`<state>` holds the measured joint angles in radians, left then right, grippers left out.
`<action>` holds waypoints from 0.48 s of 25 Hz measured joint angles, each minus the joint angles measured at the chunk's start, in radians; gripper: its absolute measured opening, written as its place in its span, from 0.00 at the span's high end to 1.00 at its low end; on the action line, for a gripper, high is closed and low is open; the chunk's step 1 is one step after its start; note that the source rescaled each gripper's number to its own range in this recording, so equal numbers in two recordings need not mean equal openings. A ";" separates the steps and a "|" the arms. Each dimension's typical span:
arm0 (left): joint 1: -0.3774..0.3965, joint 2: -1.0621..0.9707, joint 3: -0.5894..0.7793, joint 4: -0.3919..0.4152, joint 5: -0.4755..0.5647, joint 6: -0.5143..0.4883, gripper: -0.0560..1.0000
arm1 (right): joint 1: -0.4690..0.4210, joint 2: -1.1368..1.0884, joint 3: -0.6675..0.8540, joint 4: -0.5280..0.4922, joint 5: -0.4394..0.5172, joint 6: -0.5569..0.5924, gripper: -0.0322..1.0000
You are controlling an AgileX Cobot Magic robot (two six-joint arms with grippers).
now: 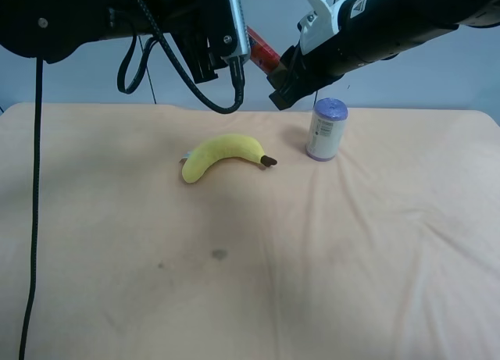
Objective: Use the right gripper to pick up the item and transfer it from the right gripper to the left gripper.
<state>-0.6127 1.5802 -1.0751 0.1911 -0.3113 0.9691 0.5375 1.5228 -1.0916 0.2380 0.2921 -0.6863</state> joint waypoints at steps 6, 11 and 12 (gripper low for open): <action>-0.021 0.019 -0.019 0.000 -0.002 0.000 0.17 | 0.000 0.001 0.000 0.000 0.000 0.001 0.96; -0.023 0.041 -0.027 0.000 -0.003 0.000 0.18 | 0.000 0.001 0.000 0.000 0.000 0.001 0.96; -0.023 0.046 -0.028 0.000 -0.003 0.000 0.18 | 0.000 0.001 0.000 -0.001 0.001 0.001 0.96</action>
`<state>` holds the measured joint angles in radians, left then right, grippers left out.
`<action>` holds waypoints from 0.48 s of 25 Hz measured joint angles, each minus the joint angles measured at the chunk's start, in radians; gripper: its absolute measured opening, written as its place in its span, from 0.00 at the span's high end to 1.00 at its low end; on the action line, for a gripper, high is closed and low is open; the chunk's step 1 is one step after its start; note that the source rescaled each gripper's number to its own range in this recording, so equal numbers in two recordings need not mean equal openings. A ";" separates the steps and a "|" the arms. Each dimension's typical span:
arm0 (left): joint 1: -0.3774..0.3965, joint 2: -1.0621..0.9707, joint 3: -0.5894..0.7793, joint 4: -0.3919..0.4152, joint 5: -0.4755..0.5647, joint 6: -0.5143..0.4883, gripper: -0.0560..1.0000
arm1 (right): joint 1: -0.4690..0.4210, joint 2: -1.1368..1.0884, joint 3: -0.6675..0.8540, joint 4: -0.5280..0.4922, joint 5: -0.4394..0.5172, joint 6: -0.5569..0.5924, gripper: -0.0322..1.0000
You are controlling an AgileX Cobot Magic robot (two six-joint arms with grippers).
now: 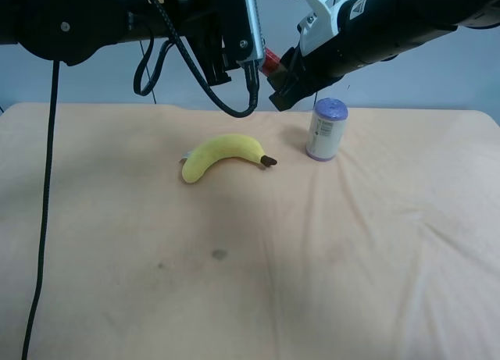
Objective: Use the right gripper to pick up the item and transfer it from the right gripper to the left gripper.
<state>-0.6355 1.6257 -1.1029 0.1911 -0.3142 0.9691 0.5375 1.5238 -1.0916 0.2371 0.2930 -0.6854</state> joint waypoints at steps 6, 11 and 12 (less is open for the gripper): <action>0.000 0.025 0.000 0.000 -0.007 0.000 0.25 | 0.000 0.000 0.000 0.000 0.002 0.000 0.96; 0.000 0.032 0.000 0.000 -0.021 0.000 0.33 | 0.000 0.000 0.000 0.000 0.002 0.000 0.96; 0.000 0.033 0.000 0.000 -0.021 0.000 0.35 | 0.000 0.000 0.000 0.000 0.002 -0.001 0.96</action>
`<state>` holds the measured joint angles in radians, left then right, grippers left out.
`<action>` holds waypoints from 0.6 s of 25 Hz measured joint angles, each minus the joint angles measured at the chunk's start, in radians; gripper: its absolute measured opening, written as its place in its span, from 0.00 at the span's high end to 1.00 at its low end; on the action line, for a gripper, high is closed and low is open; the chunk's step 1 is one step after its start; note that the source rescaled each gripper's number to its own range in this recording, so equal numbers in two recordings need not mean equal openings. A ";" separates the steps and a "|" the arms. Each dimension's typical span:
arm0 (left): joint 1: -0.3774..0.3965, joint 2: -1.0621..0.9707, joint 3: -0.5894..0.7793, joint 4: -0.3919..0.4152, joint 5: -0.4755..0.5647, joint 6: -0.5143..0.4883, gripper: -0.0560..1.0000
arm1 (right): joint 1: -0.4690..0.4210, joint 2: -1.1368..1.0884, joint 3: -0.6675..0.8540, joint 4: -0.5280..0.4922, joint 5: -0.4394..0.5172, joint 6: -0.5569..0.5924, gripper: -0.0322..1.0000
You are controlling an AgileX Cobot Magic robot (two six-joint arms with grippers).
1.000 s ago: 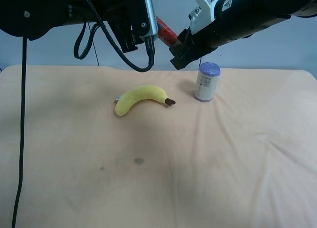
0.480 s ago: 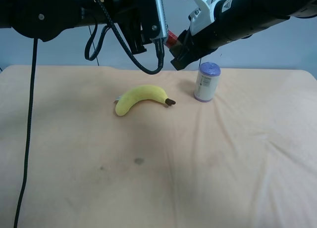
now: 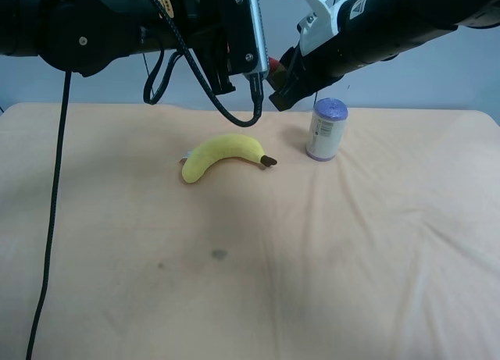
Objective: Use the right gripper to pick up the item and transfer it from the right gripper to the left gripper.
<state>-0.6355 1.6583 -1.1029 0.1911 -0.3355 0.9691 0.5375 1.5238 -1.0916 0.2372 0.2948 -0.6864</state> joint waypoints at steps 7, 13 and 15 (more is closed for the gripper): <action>0.000 0.000 0.000 0.000 -0.004 0.000 0.64 | 0.000 0.000 0.000 0.001 -0.002 0.000 0.96; 0.000 0.004 0.000 0.000 -0.008 -0.002 0.71 | 0.000 0.000 0.000 0.001 -0.002 0.000 0.96; 0.000 0.014 0.000 0.000 -0.011 -0.002 0.71 | 0.000 0.000 0.000 0.001 -0.002 0.000 0.96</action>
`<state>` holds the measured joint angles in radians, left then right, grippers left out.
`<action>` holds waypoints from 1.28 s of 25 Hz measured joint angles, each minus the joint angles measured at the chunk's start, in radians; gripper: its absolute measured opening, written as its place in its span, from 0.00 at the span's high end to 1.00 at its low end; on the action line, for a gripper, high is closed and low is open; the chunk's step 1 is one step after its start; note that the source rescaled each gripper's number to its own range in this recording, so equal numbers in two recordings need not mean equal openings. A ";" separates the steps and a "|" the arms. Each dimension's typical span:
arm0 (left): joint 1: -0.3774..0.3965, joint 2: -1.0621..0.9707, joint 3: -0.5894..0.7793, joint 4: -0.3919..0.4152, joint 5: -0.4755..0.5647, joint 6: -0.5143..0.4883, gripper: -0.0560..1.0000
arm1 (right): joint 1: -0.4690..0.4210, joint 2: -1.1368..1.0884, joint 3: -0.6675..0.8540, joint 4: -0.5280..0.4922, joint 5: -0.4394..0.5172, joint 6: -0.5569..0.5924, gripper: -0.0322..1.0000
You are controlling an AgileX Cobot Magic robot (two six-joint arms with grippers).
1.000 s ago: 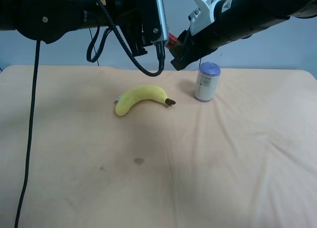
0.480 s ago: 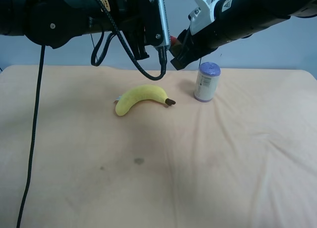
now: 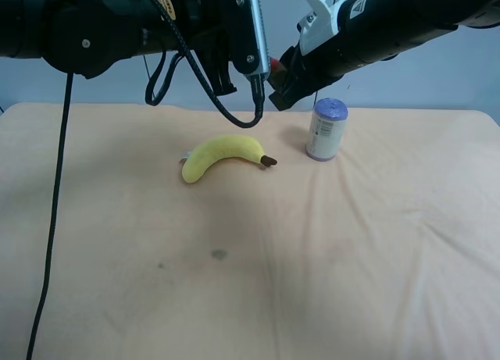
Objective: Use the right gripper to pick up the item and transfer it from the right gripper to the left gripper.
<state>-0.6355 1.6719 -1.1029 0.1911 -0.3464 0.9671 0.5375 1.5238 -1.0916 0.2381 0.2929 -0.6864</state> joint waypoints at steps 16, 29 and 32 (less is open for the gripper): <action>0.031 -0.008 0.000 0.003 -0.021 0.046 0.55 | 0.000 0.000 0.000 0.000 0.000 0.000 0.97; 0.101 0.019 0.000 0.003 0.120 0.063 0.55 | 0.000 0.000 0.000 0.000 0.000 0.000 0.97; 0.101 0.046 0.000 0.003 0.131 0.063 0.55 | 0.000 0.000 0.000 0.000 0.000 0.000 0.97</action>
<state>-0.5341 1.7182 -1.1029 0.1943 -0.2157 1.0306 0.5375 1.5238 -1.0916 0.2381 0.2930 -0.6864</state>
